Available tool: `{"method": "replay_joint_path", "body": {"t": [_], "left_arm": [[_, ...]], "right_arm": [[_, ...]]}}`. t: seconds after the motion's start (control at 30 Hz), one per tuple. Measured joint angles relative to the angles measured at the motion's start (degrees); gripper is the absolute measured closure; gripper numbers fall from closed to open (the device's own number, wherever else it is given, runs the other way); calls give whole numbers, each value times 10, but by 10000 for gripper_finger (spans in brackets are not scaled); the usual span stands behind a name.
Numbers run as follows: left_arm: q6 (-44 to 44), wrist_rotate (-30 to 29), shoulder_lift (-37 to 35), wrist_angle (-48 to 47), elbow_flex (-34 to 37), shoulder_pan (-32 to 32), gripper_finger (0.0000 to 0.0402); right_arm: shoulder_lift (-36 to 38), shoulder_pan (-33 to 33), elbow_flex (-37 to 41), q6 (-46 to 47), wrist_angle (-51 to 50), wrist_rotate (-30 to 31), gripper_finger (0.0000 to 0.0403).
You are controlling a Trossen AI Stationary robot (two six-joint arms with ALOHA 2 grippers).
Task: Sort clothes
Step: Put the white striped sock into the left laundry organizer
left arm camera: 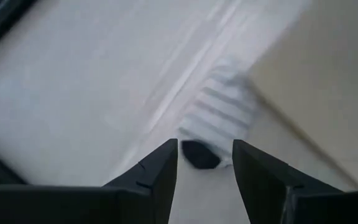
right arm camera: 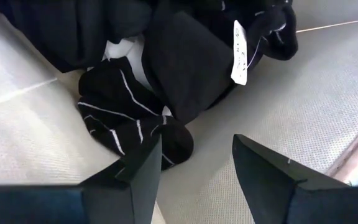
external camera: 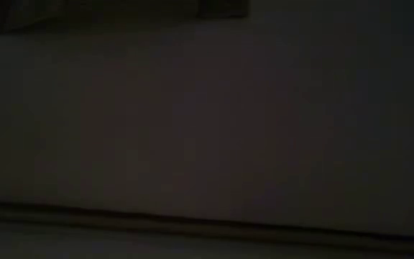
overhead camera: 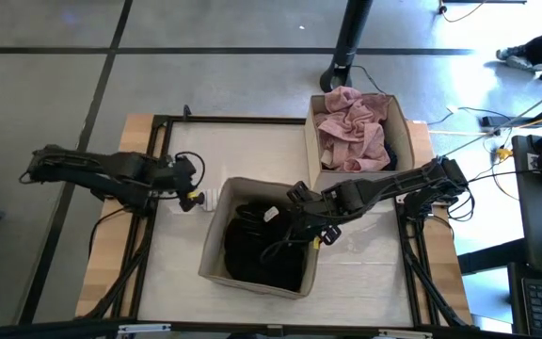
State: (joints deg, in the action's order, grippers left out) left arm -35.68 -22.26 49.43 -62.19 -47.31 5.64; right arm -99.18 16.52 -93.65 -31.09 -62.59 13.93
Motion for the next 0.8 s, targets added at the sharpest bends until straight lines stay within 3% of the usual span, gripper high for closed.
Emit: {"method": "replay_joint_path", "body": {"t": [0.27,0.8], "left_arm": [[-87,3,63,24,76,-66,258],[-56,51,213,128,104,-121,258]], "right_arm": [[0,0,0,0,0,0,205],[0,0,0,0,0,0,205]]}}
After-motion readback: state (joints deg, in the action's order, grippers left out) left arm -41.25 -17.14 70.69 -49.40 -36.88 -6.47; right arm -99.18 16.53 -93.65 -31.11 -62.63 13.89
